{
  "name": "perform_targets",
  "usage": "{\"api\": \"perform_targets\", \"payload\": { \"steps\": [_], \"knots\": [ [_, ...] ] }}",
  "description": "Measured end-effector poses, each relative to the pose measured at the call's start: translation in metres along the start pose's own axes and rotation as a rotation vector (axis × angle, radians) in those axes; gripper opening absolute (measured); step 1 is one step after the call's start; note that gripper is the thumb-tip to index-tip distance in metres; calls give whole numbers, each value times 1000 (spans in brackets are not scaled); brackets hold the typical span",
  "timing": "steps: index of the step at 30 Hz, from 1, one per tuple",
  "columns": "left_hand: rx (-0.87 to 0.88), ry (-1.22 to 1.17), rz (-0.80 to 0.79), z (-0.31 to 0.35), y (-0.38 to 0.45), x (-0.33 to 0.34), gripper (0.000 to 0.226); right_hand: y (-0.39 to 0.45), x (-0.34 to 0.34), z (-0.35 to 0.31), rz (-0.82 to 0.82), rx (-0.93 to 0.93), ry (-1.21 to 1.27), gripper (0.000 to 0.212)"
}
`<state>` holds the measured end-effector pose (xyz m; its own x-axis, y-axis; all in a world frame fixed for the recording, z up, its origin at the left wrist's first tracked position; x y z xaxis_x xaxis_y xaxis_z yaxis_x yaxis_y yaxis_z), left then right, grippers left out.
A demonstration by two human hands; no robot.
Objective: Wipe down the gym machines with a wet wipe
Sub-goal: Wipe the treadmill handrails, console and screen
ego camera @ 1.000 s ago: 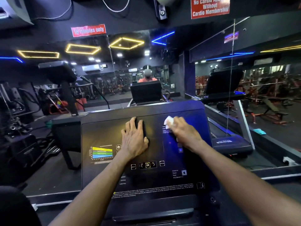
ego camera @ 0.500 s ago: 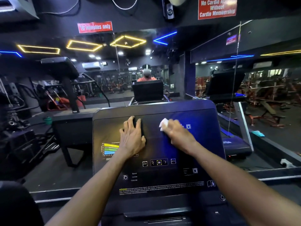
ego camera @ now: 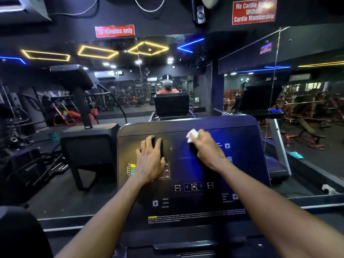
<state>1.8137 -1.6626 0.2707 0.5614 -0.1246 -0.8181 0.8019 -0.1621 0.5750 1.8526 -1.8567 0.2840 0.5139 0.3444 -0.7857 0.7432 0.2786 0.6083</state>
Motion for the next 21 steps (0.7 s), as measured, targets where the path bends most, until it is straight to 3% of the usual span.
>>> {"api": "perform_targets", "payload": {
  "steps": [2, 6, 7, 11, 12, 17, 18, 21],
  "knots": [
    [-7, 0, 5, -8, -3, -1, 69, 1, -2, 3, 73, 172, 39, 66],
    [-6, 0, 10, -19, -7, -3, 68, -14, 19, -64, -134, -278, -85, 69],
    [-3, -2, 8, -21, -8, -4, 68, -13, 21, -66, -159, -305, -116, 71],
    [-12, -9, 17, -38, -15, -6, 69, 9, 11, -41, 34, 103, -10, 66],
    [-13, -5, 19, -42, -17, -6, 69, 7, 15, -48, 40, 116, -29, 66],
    [-7, 6, 37, -57, -21, -10, 68, -11, 41, -114, -127, -406, -137, 53],
    [-12, 1, 37, -60, -22, -10, 68, -3, 39, -109, -108, -363, -134, 53],
    [-29, -8, 36, -70, -25, -12, 67, 17, 27, -91, 43, 3, -22, 62]
  ]
}}
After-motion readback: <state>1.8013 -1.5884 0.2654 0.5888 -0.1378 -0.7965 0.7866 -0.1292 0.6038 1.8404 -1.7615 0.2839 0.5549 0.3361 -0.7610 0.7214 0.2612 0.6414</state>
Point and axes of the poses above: each hand's wrist, its own y-axis towards the middle knuckle, its own x-axis out of the palm, z = x × y, the point moved 7 cm from there along y, towards the middle knuckle, and after that the axes turned 5 degrees about x, right-handed, at the moved point
